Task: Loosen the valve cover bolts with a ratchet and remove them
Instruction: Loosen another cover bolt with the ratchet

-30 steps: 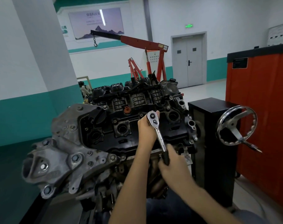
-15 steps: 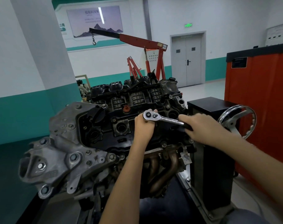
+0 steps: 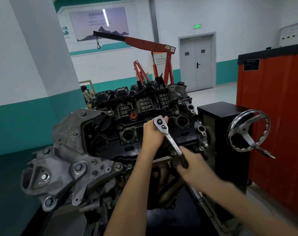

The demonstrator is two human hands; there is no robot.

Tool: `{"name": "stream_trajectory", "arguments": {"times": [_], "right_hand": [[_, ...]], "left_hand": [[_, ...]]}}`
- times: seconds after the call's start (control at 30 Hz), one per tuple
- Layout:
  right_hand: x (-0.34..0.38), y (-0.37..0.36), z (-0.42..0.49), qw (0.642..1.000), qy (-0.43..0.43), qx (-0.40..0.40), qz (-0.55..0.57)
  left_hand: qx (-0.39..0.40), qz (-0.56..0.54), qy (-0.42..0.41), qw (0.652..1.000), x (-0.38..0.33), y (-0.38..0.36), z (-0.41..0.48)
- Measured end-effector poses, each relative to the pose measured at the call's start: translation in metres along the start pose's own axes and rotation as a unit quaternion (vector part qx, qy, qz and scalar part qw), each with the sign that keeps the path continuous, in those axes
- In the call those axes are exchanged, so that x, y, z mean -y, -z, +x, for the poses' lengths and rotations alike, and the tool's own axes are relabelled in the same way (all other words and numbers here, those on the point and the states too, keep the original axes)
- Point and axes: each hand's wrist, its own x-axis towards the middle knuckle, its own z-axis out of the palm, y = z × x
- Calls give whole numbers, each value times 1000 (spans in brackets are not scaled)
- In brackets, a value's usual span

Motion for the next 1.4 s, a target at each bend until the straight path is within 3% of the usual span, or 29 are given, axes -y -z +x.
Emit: {"name": "stream_trajectory", "arguments": {"times": [0.07, 0.17, 0.23, 0.3, 0.43, 0.57, 0.67, 0.87, 0.97, 1.07, 1.13, 1.23, 1.3, 1.4], "right_hand": [[-10, 51, 17, 993, 38, 42, -107], [-6, 101, 53, 933, 93, 51, -345], [0, 100, 59, 916, 116, 17, -384], [-5, 77, 45, 937, 92, -17, -336], [-11, 16, 2, 997, 2, -37, -74], [11, -37, -7, 992, -27, -90, 86], [21, -51, -8, 989, -41, -70, 121], [-10, 54, 18, 994, 28, 43, -94], [-7, 99, 52, 936, 90, 54, -336], [2, 93, 58, 910, 114, 2, -398], [-4, 68, 39, 937, 76, -29, -339], [0, 9, 0, 995, -9, -48, -87], [12, -34, -8, 995, -51, -80, 26], [29, -70, -6, 987, -72, -96, 104]], "left_hand": [[10, 16, -8, 1000, 1, 0, 1], [0, 3, -4, 1000, 1, 0, 3], [-16, -27, 14, 999, 4, 0, 0], [-27, -49, 22, 998, 6, -1, -4], [-16, -38, 7, 999, 1, -6, -8], [-50, -41, 39, 997, -2, -11, -5], [-57, -26, 29, 998, -2, -10, -3], [24, 23, 4, 999, 1, 2, 1], [22, 6, 17, 1000, -1, 2, 3], [-10, -52, 41, 998, 3, 5, -2], [-16, -68, 43, 997, 4, 3, -7], [-23, -77, 34, 996, 0, -5, -10], [-39, -83, 38, 995, -2, -9, -8], [-38, -55, 58, 996, -2, -5, -4]]}}
